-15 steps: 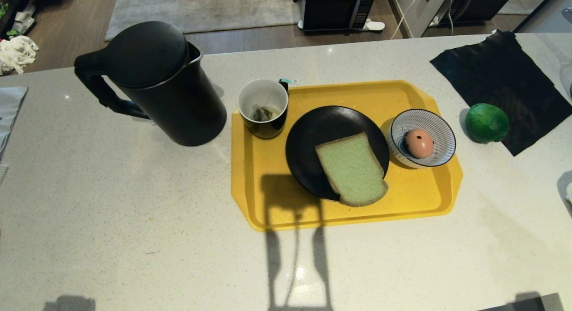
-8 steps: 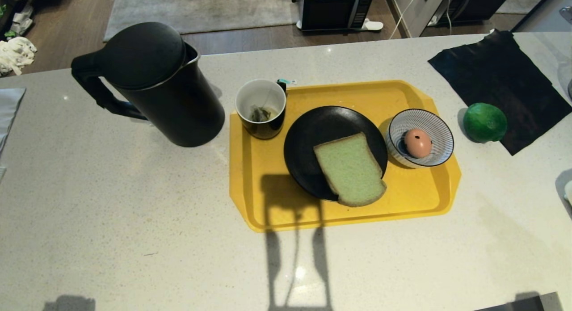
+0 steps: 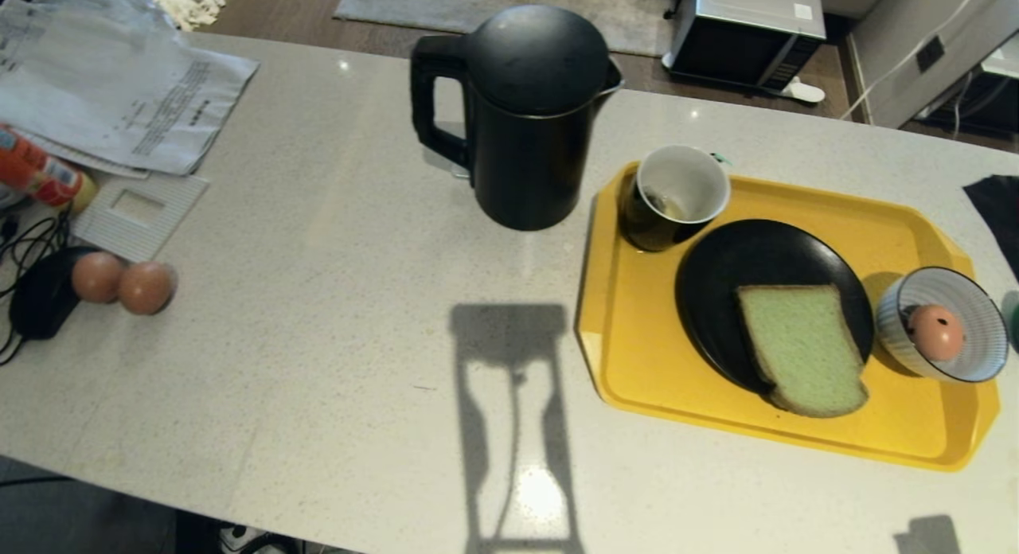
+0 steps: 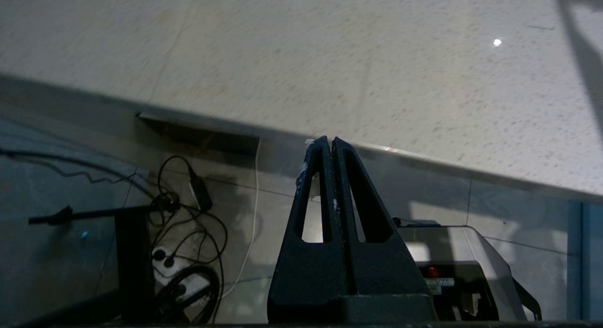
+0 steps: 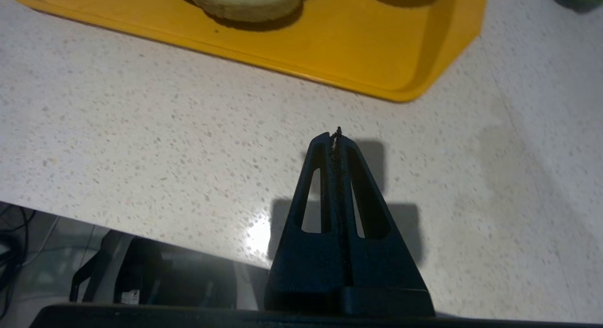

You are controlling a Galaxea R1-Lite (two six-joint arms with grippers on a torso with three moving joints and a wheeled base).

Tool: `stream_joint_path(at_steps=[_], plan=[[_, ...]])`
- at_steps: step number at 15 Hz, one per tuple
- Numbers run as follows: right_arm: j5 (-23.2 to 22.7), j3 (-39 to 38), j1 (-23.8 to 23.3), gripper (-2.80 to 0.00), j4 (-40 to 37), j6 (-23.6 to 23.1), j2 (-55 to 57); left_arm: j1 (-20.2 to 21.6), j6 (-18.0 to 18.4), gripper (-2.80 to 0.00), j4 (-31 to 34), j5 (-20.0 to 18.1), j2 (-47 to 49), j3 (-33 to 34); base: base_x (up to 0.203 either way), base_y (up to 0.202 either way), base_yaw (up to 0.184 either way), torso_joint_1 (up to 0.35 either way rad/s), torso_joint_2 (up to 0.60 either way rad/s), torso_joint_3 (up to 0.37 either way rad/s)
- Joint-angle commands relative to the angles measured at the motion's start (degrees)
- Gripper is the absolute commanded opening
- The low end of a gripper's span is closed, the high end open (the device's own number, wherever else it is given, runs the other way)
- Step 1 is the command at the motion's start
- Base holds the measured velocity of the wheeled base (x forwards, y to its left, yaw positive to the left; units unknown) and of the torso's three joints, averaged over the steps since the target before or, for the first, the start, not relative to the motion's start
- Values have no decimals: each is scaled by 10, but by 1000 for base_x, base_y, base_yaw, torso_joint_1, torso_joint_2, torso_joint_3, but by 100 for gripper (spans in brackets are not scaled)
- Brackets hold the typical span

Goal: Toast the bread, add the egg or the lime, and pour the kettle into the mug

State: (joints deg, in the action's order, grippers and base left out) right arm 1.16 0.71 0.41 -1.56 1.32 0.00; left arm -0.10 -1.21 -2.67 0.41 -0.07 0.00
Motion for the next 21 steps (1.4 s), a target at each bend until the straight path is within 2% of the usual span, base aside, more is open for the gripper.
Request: stream_joint_path(at_steps=[1,8,11,12,15,19,21], plan=[[1,0,0,-280,0,0,0,0,0,-280,-1,0,0,9,-1,-5,139,7,2,1],[-3,0,0,-280,0,-5,0,0,0,-280,-1,0,0,9,0,0,13,0,0,1],[-1,12,0,-280,-3,-38,34,0,0,-280,-1,0,0,9,0,0,0,0,0,0],[0,43,-1,-280,-9,-50,46,0,0,-280,-1,0,0,9,0,0,0,0,0,0],[-3,206,0,-280,-70,-115,125,0,0,-280,-1,0,0,9,0,0,0,0,0,0],[6,427,12,-280,-288,-235,248,0,0,-280,-1,0,0,9,0,0,0,0,0,0],[11,490,40,-280,-412,-296,272,0,0,-280,-1,0,0,9,0,0,0,0,0,0]])
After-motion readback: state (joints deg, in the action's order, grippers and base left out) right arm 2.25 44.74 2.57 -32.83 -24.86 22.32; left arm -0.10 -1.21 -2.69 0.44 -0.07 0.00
